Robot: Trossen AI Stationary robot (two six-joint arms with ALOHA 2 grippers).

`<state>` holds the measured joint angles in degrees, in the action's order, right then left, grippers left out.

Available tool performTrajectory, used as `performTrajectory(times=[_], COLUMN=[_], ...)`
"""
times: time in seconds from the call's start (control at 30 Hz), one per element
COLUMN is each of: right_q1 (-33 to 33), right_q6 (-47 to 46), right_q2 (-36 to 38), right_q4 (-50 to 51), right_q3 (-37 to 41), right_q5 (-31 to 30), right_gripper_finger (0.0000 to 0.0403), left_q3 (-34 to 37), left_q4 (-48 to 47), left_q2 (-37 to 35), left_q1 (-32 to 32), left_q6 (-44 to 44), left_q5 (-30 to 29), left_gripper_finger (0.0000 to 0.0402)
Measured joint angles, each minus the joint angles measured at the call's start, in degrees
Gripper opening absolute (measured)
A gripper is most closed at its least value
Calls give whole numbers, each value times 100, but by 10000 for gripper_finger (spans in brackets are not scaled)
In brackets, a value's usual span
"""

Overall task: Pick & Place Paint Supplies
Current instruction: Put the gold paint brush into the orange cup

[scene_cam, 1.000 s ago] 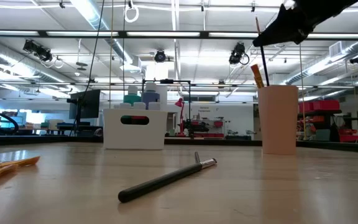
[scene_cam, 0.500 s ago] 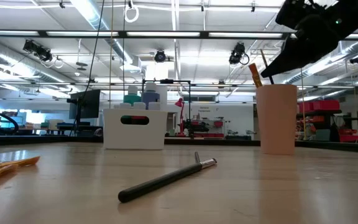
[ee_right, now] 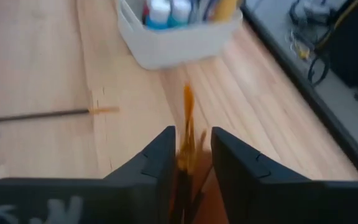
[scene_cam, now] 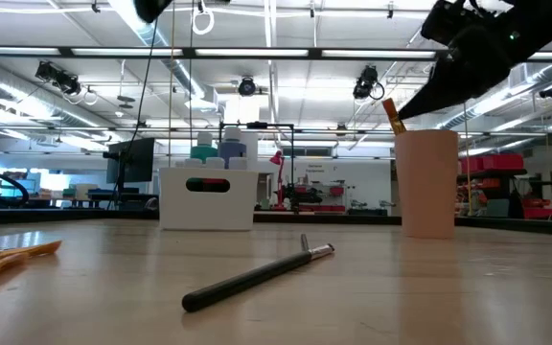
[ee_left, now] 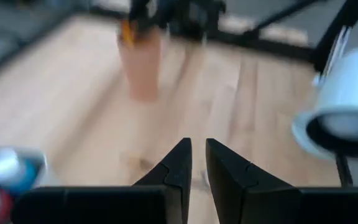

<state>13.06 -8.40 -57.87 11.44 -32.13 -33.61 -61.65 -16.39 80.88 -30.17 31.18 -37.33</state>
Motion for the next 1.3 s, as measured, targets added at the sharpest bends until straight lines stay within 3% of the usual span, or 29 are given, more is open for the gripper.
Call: performTrajectory(times=[0.27,0.4,0.57,0.7,0.97,1.3], right_q1=[24,24,28,28,28,28], right_q6=[1090,1186,1180,1180,1180,1186], right_q2=[0,0,-2,-4,-4,-4], right_q4=[-1965,-2795,-3130,-3105,-3075,-3023], right_q3=[-1,-6,-6,-4,-4,-4], right_q5=[13,450,1157,1348,1365,1364], right_gripper_finger=[121,120,119,119,119,119], left_q3=[-6,4,9,5,5,-2], left_q4=[-970,-1569,-2147,-2132,-2009,-1983], left_q2=[378,635,1047,1314,1674,1973], left_q1=[-80,-169,-212,-251,-245,-246], left_q6=[1827,2244,2738,3010,4113,4596], left_q5=[1120,1540,2186,2622,2670,2652], left_gripper_finger=[55,55,73,104,155,160])
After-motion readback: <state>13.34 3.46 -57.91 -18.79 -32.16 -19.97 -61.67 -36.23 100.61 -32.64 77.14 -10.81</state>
